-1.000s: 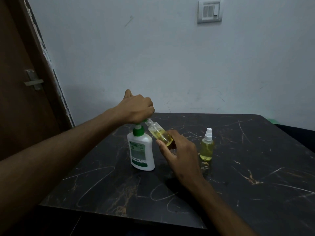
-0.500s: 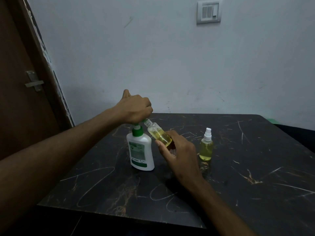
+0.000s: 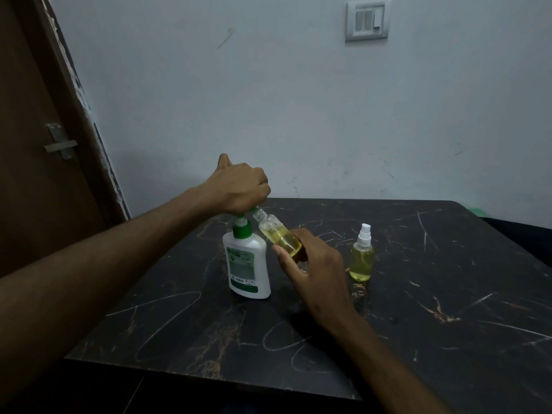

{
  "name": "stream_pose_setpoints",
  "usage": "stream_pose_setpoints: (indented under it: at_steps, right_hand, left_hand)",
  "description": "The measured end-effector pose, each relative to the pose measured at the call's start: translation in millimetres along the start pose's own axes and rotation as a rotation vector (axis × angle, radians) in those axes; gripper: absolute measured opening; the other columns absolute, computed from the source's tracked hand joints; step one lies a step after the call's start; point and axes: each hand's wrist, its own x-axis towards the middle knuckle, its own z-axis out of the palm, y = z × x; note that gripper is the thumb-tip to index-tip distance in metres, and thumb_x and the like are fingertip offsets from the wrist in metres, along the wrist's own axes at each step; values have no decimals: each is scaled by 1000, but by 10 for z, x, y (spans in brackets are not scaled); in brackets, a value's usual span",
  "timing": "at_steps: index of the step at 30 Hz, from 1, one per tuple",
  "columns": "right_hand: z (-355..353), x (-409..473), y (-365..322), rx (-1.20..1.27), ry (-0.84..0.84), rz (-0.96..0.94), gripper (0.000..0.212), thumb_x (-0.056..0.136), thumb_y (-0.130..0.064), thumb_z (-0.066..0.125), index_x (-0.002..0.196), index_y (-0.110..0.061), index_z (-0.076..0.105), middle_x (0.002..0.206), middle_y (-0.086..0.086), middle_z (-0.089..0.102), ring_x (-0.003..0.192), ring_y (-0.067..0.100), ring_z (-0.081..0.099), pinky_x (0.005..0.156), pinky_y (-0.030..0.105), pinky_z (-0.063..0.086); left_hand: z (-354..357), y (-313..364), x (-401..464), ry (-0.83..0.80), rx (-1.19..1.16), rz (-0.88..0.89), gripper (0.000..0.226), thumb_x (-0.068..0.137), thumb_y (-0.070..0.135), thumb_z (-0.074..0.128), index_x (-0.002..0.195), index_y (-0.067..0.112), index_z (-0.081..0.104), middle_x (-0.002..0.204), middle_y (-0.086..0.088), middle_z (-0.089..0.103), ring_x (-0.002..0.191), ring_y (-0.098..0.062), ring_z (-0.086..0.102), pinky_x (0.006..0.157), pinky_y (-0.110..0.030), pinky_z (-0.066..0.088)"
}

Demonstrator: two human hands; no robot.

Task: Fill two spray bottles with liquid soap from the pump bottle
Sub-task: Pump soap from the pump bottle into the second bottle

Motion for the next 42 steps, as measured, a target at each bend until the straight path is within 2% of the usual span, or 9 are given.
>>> stream_pose_setpoints:
  at_steps: [3, 7, 11, 16, 21, 26, 34, 39, 42]
  right_hand:
    - [11, 5, 5, 0, 6, 3, 21, 102, -50, 57, 108, -30, 61, 89, -15, 61, 82, 2, 58, 70, 25, 49]
    - [8, 1, -6, -19, 16, -2, 19, 101, -49, 58, 106, -31, 61, 87, -17, 59, 80, 0, 57, 67, 19, 45]
    - [1, 6, 6, -16, 8, 8, 21, 101, -51, 57, 108, -31, 61, 89, -15, 61, 81, 2, 58, 68, 23, 48]
    - [4, 9, 1, -14, 4, 15, 24, 101, -52, 56, 108, -30, 61, 89, -14, 61, 80, 1, 57, 68, 20, 47]
    - [7, 9, 6, -11, -1, 19, 26, 101, -53, 55, 108, -29, 61, 90, -13, 62, 80, 2, 58, 69, 24, 50]
    - [1, 4, 13, -13, 6, 19, 26, 101, -55, 53, 107, -31, 60, 89, -14, 61, 80, 2, 58, 69, 25, 49]
    - [-3, -4, 15, -1, 9, 23, 28, 101, -56, 52, 108, -30, 61, 91, -13, 63, 82, 4, 59, 70, 31, 52]
    - [-6, 12, 4, -8, 6, 15, 22, 102, -52, 55, 107, -31, 60, 88, -14, 61, 81, 4, 57, 69, 27, 49]
    - [-10, 8, 3, 15, -3, 18, 23, 102, -52, 55, 108, -30, 61, 90, -13, 63, 82, 5, 60, 70, 30, 51]
  left_hand:
    - [21, 25, -13, -33, 18, 6, 36, 105, 24, 36, 81, 13, 59, 93, -8, 66, 86, -27, 63, 92, -49, 29]
    - [-7, 25, -37, -23, 23, -8, 33, 104, 23, 37, 74, 14, 50, 79, -4, 56, 78, -27, 58, 90, -48, 29]
    - [-54, 38, -5, -12, 14, -1, 34, 105, 25, 36, 78, 14, 53, 85, -8, 62, 82, -27, 62, 97, -51, 32]
    - [-12, 51, -17, -39, 53, 20, 33, 105, 21, 37, 77, 13, 52, 80, -1, 54, 78, -24, 57, 89, -46, 29]
    - [-58, 22, -20, -9, 24, 4, 35, 105, 23, 35, 77, 13, 53, 82, -3, 59, 81, -26, 60, 94, -50, 31]
    - [-4, 36, -6, -37, 42, 21, 39, 106, 20, 36, 87, 4, 67, 91, -4, 64, 84, -26, 62, 95, -49, 32]
    - [-14, 21, -7, -6, -6, 17, 35, 104, 22, 36, 80, 12, 59, 95, -10, 68, 86, -28, 63, 87, -46, 27]
    - [4, 29, -52, -40, 2, 6, 33, 106, 22, 36, 81, 15, 56, 96, -11, 67, 84, -25, 60, 90, -46, 27]
    - [-20, 25, -37, -22, -4, 2, 36, 106, 23, 35, 83, 12, 60, 92, -9, 66, 86, -28, 63, 93, -48, 29]
